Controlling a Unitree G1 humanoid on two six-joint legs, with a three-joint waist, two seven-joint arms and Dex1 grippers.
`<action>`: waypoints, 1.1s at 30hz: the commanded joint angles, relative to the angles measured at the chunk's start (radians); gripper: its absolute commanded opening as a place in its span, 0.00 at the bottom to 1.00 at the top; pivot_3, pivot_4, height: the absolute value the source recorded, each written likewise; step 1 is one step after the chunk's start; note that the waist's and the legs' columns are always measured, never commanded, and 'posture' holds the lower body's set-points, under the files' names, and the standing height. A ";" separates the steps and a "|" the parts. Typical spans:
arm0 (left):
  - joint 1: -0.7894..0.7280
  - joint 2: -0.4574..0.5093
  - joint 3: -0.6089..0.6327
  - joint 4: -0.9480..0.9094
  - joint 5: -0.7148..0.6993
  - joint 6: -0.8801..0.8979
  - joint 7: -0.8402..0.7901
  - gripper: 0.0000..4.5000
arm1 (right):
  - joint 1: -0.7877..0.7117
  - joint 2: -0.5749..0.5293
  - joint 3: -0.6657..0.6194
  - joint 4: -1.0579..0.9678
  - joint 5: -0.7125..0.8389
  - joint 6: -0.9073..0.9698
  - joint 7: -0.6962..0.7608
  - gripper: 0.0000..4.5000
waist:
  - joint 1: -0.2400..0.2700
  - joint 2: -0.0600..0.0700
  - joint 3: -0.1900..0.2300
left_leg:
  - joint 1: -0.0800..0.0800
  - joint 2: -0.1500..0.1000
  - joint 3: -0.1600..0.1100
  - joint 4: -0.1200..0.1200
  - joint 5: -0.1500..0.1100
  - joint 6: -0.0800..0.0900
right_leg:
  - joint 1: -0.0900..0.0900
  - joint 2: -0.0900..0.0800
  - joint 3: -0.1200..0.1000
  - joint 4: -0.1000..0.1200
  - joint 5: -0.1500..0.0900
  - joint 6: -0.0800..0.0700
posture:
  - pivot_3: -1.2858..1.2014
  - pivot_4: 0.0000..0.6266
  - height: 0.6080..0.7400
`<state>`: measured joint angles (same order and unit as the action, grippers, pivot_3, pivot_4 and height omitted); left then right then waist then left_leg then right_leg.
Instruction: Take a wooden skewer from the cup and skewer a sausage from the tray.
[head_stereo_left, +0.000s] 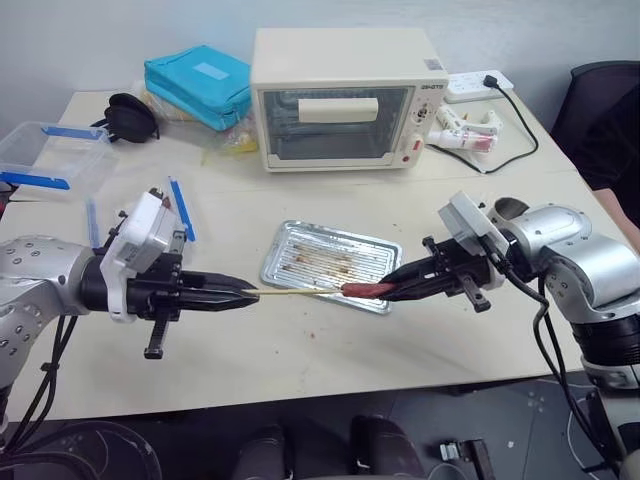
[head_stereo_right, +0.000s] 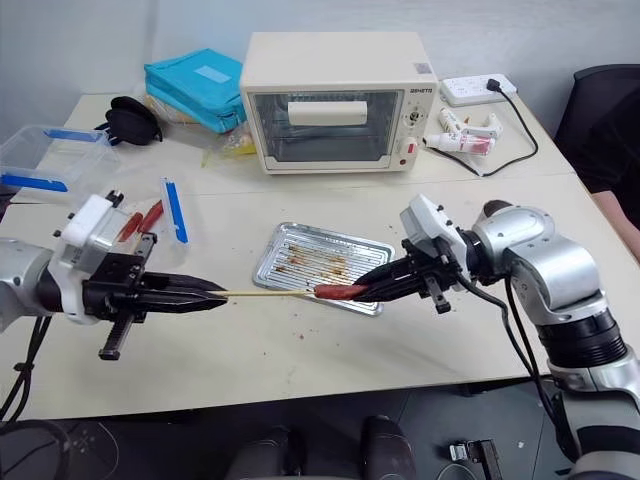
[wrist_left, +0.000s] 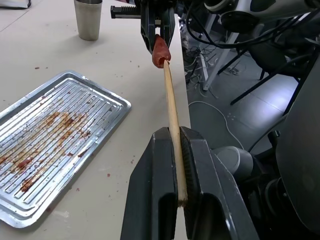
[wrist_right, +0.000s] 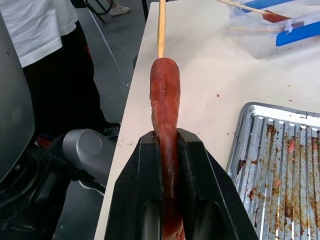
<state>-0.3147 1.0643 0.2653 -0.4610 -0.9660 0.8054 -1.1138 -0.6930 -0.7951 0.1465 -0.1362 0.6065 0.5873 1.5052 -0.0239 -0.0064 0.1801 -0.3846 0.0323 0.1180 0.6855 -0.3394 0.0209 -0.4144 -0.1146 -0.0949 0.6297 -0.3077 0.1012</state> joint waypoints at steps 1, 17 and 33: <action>-0.016 -0.002 0.006 -0.007 0.007 -0.018 -0.004 0.00 | -0.025 0.007 -0.024 -0.041 0.028 0.012 -0.005 0.06 | 0.000 0.000 0.000 | 0.000 0.000 0.000 0.000 0.000 0.000 | 0.000 0.000 0.000 0.000 0.000 0.000 | 0.52 0.24 1.00; -0.083 -0.033 -0.057 0.008 0.033 -0.023 -0.014 0.00 | -0.037 0.041 -0.007 -0.101 0.011 -0.022 -0.024 0.06 | 0.001 0.000 0.000 | 0.000 0.000 0.000 0.001 0.000 0.000 | 0.000 0.000 0.000 0.000 0.000 0.000 | 0.52 0.24 1.00; -0.080 -0.065 -0.073 0.015 0.075 -0.046 -0.001 0.00 | -0.059 0.058 0.004 -0.094 -0.012 -0.011 -0.027 0.24 | 0.002 0.000 0.000 | 0.000 0.000 0.000 0.001 0.000 0.000 | 0.000 0.000 0.000 0.001 0.000 0.000 | 0.52 0.24 1.00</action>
<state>-0.3960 1.0010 0.1786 -0.4286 -0.8964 0.7737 -1.1219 -0.7305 -0.7319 0.1537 -0.1972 0.5762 0.5704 1.4707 -0.0224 -0.0064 0.1800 -0.3849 0.0322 0.1180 0.6866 -0.3394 0.0210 -0.4145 -0.1143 -0.0953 0.6305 -0.3077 0.1013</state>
